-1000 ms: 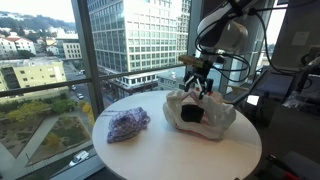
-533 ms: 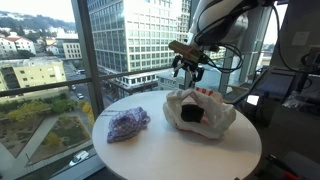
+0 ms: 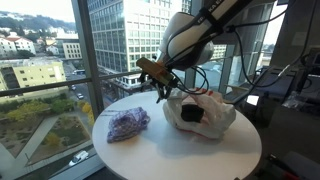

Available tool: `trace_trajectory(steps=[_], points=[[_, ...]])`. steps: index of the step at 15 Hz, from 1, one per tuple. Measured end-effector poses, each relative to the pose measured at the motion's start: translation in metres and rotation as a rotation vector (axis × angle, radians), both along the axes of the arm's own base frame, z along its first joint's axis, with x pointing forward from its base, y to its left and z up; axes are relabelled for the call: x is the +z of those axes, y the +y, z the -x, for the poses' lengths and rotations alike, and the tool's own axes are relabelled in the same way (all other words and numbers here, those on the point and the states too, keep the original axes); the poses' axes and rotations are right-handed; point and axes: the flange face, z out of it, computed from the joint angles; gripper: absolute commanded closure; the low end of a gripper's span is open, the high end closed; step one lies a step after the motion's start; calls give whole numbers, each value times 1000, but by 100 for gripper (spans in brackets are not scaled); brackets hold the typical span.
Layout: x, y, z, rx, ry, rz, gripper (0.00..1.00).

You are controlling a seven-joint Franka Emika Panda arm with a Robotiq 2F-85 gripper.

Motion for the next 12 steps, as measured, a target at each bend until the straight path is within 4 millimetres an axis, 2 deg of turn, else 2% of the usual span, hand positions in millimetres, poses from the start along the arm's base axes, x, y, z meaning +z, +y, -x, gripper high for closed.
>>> trace_trajectory(steps=[3, 6, 9, 12], points=[[-33, 45, -11, 107, 9, 31, 0], [-62, 72, -30, 158, 6, 62, 0], [-85, 92, -46, 202, 7, 82, 0], [-92, 95, -52, 211, 9, 83, 0]])
